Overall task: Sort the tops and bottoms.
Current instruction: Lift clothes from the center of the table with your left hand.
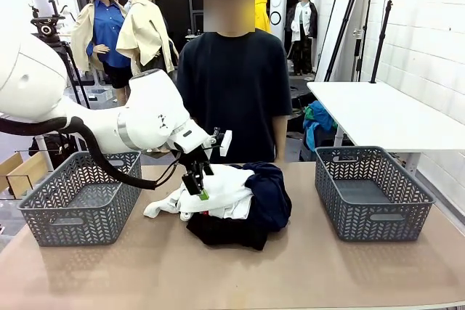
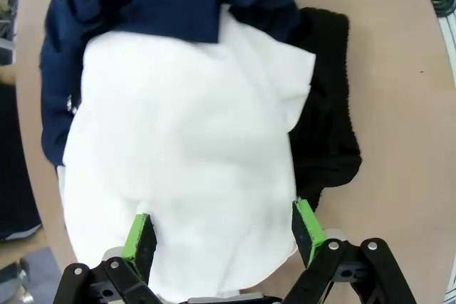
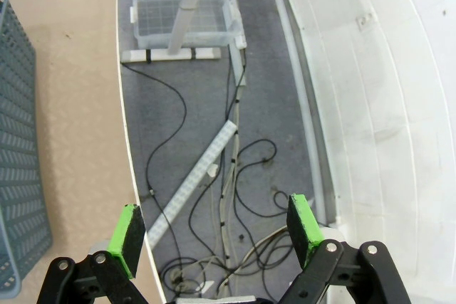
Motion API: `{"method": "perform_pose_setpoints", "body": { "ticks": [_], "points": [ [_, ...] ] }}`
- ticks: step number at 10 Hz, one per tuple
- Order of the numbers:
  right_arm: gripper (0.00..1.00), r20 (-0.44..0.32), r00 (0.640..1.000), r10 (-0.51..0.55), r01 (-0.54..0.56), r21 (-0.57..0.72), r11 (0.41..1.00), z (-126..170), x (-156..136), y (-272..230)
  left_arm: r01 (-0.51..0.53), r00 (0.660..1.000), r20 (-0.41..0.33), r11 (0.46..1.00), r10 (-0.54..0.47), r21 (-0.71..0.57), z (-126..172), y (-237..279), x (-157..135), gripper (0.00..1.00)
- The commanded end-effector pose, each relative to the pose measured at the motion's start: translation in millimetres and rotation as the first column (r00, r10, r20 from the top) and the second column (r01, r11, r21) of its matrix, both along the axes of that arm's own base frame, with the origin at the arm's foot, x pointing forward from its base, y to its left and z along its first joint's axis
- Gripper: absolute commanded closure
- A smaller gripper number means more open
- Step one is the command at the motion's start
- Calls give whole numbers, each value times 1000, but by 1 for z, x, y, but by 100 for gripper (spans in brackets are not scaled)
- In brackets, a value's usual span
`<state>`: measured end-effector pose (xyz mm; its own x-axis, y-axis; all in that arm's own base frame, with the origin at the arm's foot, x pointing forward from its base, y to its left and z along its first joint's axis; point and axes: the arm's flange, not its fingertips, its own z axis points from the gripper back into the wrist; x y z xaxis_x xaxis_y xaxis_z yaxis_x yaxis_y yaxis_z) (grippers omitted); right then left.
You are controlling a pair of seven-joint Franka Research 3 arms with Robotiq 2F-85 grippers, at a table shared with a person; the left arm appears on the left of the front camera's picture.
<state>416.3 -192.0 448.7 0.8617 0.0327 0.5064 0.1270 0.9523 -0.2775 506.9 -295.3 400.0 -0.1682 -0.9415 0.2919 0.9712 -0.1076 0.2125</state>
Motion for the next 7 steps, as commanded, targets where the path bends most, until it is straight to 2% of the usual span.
{"method": "perform_pose_setpoints", "body": {
  "ticks": [1, 3, 4, 5, 7],
  "points": [
    [0, -3, 1000, 3, -3, -3, 1000, 0, 1, 0, -42, 999, 9, 999, 42, 22, 7, 1, 3, 0],
    [0, -3, 1000, 3, -3, -3, 1000, 0, 1, 0, -56, 998, -4, 998, 56, 7, 17, 8, 6, 0],
    [0, -3, 1000, 3, -3, -3, 1000, 0, 1, 0, -59, 998, -11, 998, 59, -12, 22, 10, 6, 4],
    [0, -3, 1000, 3, -3, -3, 1000, 0, 1, 0, -60, 998, -13, 998, 60, -20, 23, 11, 6, 18],
    [0, -3, 1000, 3, -3, -3, 1000, 0, 1, 0, -60, 998, -20, 998, 60, -18, 23, 12, 5, 58]
  ]
}}
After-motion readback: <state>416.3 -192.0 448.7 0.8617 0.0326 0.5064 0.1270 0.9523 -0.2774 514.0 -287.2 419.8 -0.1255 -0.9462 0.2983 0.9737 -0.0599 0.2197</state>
